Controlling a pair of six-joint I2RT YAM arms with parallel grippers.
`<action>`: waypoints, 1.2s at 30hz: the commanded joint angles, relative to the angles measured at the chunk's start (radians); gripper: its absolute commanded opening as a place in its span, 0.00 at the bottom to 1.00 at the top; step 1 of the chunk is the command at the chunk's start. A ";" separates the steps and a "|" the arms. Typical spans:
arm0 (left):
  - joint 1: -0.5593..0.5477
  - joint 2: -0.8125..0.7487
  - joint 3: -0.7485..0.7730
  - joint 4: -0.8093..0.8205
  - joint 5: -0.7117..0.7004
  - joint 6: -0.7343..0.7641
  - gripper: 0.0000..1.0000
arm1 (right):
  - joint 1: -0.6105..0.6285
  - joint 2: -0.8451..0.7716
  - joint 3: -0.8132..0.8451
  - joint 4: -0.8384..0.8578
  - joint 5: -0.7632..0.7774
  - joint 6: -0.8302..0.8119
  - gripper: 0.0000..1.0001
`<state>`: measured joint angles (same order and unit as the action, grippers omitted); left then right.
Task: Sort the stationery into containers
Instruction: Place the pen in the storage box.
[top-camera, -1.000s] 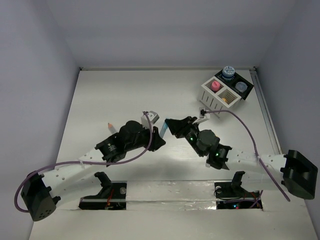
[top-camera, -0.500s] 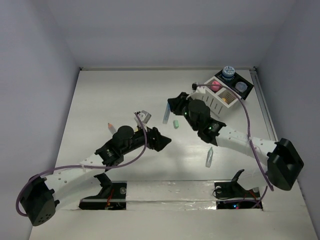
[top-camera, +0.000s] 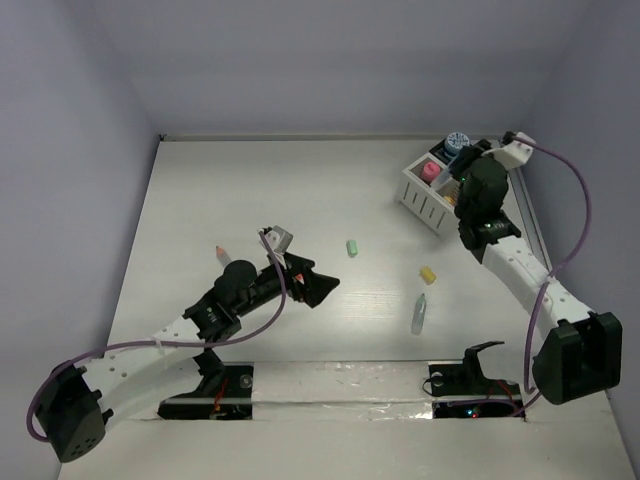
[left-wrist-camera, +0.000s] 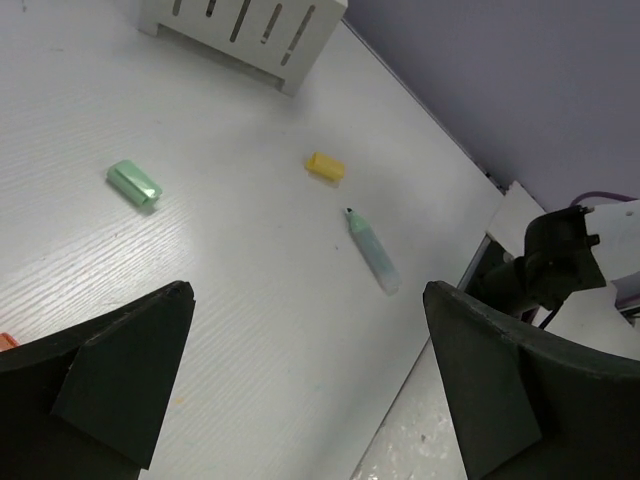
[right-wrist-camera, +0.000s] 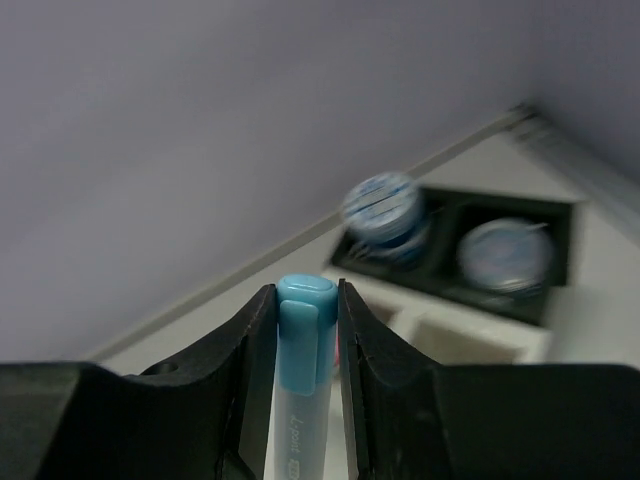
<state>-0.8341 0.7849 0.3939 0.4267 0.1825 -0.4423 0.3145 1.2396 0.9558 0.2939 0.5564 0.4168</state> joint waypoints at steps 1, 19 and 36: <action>0.000 -0.033 -0.033 0.101 -0.031 0.048 0.99 | -0.083 -0.008 -0.012 0.028 0.098 -0.084 0.00; 0.000 -0.200 -0.128 0.073 -0.221 0.090 0.99 | -0.103 0.313 0.054 0.467 0.280 -0.625 0.00; 0.000 -0.131 -0.121 0.089 -0.204 0.088 0.99 | -0.042 0.278 -0.091 0.360 0.260 -0.421 0.34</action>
<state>-0.8341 0.6479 0.2699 0.4671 -0.0269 -0.3637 0.2386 1.5578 0.8822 0.6403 0.8021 -0.0460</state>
